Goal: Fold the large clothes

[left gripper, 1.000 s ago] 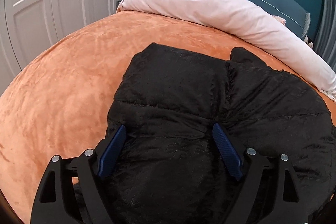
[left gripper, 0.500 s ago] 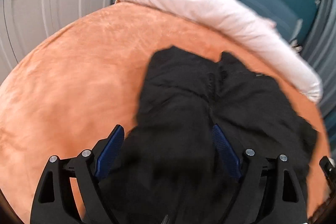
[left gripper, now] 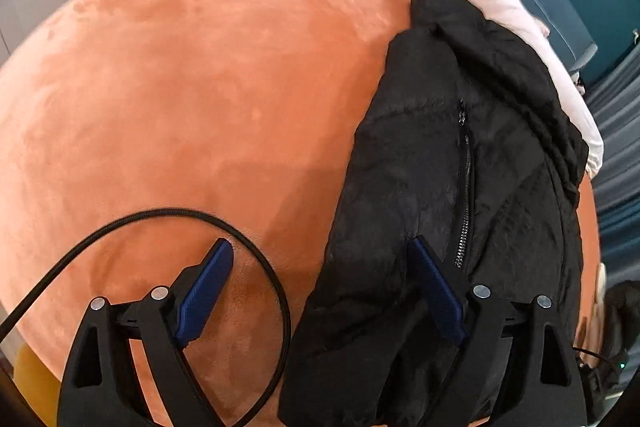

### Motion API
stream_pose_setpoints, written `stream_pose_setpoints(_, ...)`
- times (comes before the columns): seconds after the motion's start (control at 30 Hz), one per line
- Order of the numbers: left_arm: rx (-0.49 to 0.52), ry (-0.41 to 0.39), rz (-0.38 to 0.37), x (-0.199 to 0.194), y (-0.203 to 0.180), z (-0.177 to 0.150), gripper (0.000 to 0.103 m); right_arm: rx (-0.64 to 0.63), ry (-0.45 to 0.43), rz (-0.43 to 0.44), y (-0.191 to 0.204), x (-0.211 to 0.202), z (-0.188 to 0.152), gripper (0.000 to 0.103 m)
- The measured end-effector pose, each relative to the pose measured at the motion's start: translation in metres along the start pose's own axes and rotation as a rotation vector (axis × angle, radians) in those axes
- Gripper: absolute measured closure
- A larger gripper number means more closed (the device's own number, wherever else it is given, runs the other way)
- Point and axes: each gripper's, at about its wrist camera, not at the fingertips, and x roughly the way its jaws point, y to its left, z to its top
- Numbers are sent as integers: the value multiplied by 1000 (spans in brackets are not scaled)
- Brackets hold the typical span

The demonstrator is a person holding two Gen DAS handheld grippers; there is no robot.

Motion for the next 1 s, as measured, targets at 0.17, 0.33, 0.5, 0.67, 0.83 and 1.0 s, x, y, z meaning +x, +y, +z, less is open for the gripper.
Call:
stream_pose_setpoints(0.17,75,40,-12,10,-28,-5,27,-60,6,-7,27,14,-1,19)
stream_pose_setpoints(0.33,151,82,-91,-1,-34,-1,89,-82,-2,16,42,-4,3,82)
stream_pose_setpoints(0.5,293,35,-126,-50,-45,-19,97,-190,-23,12,59,-43,-10,89)
stream_pose_setpoints(0.67,368,101,-101,-86,-21,-69,97,-298,64,-32,48,-84,-59,89)
stream_pose_setpoints(0.83,379,206,-16,-94,9,-146,94,-372,182,-122,26,-94,-119,82)
stream_pose_setpoints(1.0,411,119,1,-127,-20,-124,90,-425,73,-158,44,-115,-99,71)
